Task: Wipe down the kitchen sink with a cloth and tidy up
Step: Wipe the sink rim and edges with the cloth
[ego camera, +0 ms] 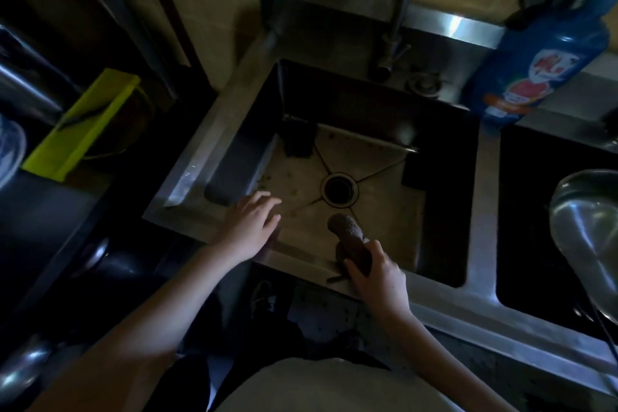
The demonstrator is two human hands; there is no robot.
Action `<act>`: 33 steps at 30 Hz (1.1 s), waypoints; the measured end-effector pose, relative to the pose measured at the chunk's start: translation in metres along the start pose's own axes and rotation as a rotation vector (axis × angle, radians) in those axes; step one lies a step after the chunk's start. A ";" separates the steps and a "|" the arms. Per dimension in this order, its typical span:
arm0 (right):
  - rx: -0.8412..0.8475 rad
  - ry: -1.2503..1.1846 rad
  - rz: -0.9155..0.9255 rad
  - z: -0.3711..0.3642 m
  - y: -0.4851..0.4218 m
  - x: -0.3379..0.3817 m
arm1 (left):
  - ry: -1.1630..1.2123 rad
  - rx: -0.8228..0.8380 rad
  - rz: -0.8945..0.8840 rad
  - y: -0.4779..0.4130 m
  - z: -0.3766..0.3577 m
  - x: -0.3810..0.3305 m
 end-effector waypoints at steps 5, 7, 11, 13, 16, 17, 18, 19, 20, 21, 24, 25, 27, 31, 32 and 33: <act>0.033 0.028 0.044 -0.030 -0.001 0.053 | -0.011 -0.014 0.046 0.006 0.024 0.052; 0.046 0.036 0.054 -0.040 -0.004 0.065 | -0.005 -0.019 0.055 0.007 0.032 0.066; 0.073 0.076 0.059 -0.062 -0.005 0.104 | -0.009 -0.021 0.051 0.010 0.051 0.106; 0.089 0.086 0.054 -0.070 -0.008 0.119 | -0.019 -0.033 0.031 0.008 0.059 0.120; 0.128 0.080 0.044 -0.078 -0.010 0.136 | -0.019 -0.058 0.022 0.001 0.066 0.135; 0.138 0.073 0.042 -0.080 -0.011 0.141 | -0.019 -0.066 0.010 -0.002 0.069 0.139; 0.145 0.068 0.039 -0.082 -0.013 0.146 | -0.017 -0.073 0.000 -0.005 0.070 0.142; 0.155 0.064 0.035 -0.083 -0.015 0.149 | -0.015 -0.081 -0.004 -0.009 0.072 0.145; 0.167 0.061 0.035 -0.083 -0.016 0.152 | -0.018 -0.083 -0.004 -0.012 0.073 0.146; 0.183 0.054 0.037 -0.083 -0.017 0.153 | -0.024 -0.079 0.000 -0.015 0.073 0.146; 0.242 0.000 0.030 -0.080 -0.025 0.151 | -0.024 -0.063 0.024 -0.024 0.072 0.143; 0.265 -0.030 0.014 -0.078 -0.029 0.150 | -0.022 -0.064 0.024 -0.026 0.070 0.141; 0.306 -0.083 -0.017 -0.073 -0.039 0.148 | -0.037 -0.073 0.039 -0.032 0.067 0.138; 0.355 -0.228 -0.096 -0.060 -0.060 0.131 | -0.077 -0.090 0.101 -0.040 0.062 0.127; 0.356 -0.252 -0.096 -0.057 -0.065 0.125 | -0.082 -0.102 0.113 -0.041 0.061 0.124; 0.355 -0.269 -0.097 -0.053 -0.071 0.119 | -0.086 -0.112 0.123 -0.043 0.060 0.121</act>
Point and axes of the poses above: each hand's wrist, its own y-axis away from the middle knuckle, its own z-axis out of the back of the hand, x = y × z, the point moved 1 cm from there along -y, towards the middle knuckle, and after that the axes turned 15 degrees about -z, right-handed, at the moved point
